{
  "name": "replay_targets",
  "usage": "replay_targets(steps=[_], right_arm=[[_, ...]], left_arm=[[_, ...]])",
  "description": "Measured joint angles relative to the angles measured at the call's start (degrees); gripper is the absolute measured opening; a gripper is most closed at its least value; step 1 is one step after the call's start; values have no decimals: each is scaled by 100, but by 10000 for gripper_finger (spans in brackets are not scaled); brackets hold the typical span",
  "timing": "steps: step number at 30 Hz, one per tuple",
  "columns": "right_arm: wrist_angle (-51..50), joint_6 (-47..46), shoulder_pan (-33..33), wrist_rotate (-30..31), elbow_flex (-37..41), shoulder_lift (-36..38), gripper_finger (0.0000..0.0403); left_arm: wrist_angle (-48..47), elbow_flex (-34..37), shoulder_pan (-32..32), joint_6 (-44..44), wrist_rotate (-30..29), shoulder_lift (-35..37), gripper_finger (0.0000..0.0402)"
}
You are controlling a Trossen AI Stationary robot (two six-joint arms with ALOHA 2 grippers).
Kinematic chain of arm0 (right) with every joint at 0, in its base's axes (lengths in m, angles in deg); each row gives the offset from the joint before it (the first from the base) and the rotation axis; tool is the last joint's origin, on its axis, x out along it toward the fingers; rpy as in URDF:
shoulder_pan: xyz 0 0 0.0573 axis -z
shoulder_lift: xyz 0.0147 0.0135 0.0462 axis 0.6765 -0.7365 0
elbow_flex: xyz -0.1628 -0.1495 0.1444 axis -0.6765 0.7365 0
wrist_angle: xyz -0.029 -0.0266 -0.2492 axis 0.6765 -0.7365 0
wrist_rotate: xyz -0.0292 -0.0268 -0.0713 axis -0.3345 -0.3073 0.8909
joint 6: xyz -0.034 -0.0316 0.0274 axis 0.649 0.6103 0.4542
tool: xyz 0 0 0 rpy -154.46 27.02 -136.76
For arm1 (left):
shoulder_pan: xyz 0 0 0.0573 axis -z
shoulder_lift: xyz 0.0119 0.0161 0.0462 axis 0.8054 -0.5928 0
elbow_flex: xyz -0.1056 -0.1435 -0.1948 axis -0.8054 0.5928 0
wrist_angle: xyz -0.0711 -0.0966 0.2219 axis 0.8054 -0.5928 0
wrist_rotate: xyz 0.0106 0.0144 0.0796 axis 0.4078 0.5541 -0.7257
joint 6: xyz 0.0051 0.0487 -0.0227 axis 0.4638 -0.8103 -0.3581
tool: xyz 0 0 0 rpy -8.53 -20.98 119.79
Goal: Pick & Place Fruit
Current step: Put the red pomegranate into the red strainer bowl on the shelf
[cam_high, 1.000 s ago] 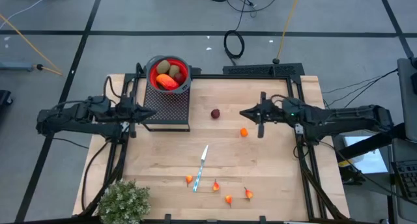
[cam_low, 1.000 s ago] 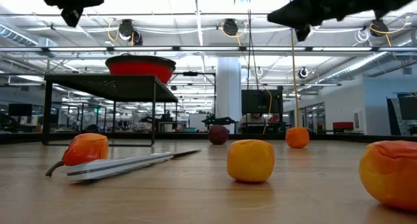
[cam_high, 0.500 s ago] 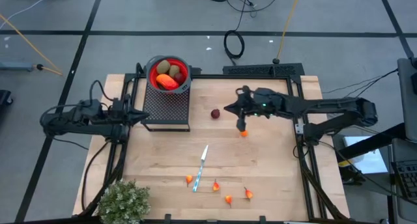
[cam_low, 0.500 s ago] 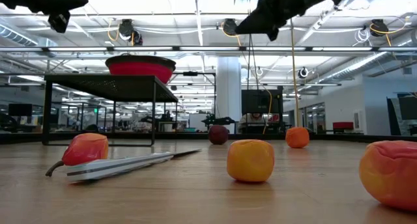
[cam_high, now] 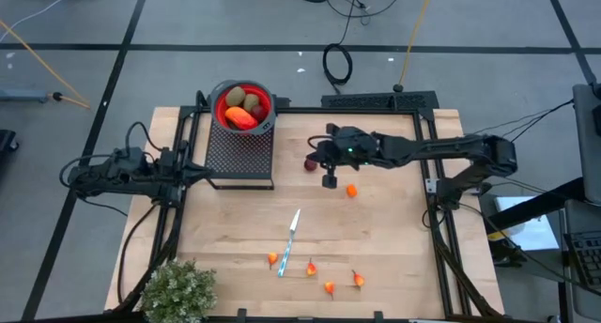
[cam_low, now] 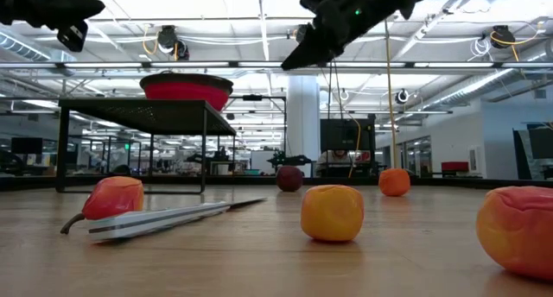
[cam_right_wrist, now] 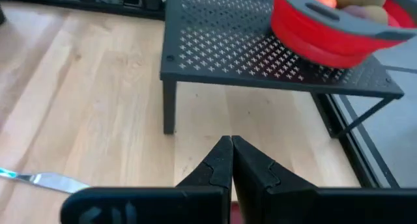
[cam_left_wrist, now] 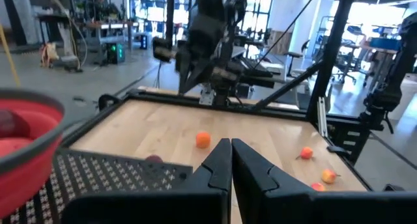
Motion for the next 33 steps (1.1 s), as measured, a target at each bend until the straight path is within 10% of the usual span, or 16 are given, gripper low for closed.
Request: replay_targets(steps=[11, 33], right_arm=[[-172, -260, 426, -10, 1, -226, 38], [818, 317, 800, -991, 0, -1067, 269]], left_arm=[[38, 0, -2, 0, 41, 2, 11], [229, -11, -2, 66, 34, 0, 5]])
